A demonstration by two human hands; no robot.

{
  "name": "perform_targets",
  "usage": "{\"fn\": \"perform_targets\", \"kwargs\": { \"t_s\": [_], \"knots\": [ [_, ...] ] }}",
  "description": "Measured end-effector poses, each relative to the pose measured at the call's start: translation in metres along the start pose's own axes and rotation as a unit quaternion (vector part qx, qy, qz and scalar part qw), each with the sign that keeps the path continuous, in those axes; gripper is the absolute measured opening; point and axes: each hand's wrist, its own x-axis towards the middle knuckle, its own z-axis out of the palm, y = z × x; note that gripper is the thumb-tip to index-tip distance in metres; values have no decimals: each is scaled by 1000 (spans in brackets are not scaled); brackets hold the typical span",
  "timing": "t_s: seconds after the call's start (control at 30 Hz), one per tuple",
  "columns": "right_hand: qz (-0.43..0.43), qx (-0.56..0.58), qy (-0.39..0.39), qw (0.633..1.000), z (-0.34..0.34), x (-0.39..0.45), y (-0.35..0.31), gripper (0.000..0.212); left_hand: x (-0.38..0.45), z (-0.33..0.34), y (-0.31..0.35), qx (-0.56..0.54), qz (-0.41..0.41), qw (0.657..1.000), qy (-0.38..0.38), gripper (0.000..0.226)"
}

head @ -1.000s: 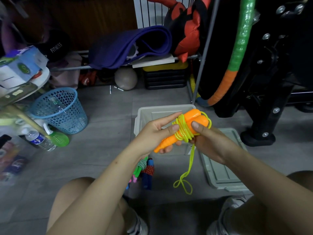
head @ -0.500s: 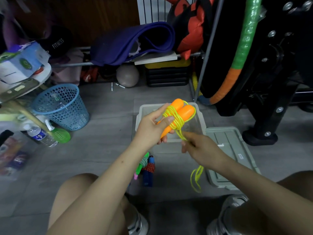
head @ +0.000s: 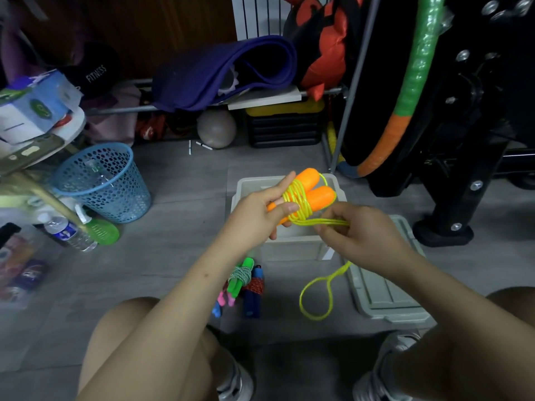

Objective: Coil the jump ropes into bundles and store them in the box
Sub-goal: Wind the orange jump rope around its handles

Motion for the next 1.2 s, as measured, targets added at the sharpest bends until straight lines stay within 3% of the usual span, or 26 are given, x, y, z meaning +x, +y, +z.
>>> {"fn": "perform_targets", "kwargs": {
  "t_s": [0.13, 0.23, 0.33, 0.43, 0.53, 0.63, 0.77, 0.87, 0.97, 1.07, 1.2],
  "knots": [
    [-85, -66, -18, 994, -9, 4, 4, 22, -5, 1, -3, 145, 21, 983, -112, 57],
    [-131, -72, -2, 989, -16, 11, 9, 28, -13, 7, 9, 188, 36, 964, -182, 61],
    [-160, -60, 2, 985, -13, 13, 10, 34, -18, 16, 15, 196, 49, 961, -190, 23],
    [-114, -33, -6, 993, -12, 16, 8, 24, -16, 17, 14, 195, 70, 962, -178, 23],
    [-42, 46, -19, 998, -15, 21, 12, 26, -15, 19, 12, 260, 64, 950, -161, 75],
    [-22, 141, -75, 987, -16, 27, 16, 30, -13, 23, 6, 302, 56, 939, -157, 87],
    [-55, 145, -142, 978, -26, 34, 16, 28, -17, 17, 16, 243, 67, 950, -183, 75],
    [-53, 247, -197, 947, -27, 39, 23, 29, -18, 8, 20, 133, 56, 969, -201, 37],
    [-23, 342, -234, 910, -15, 38, 28, 36, -20, -3, 19, 50, 30, 972, -229, 42],
    [-24, 374, -228, 899, -11, 32, 26, 38, -23, -13, 15, -38, 16, 960, -279, 33],
    [-3, 374, -219, 901, -18, 20, 23, 64, -19, -19, 7, -148, -21, 961, -234, 39]
  ]
}}
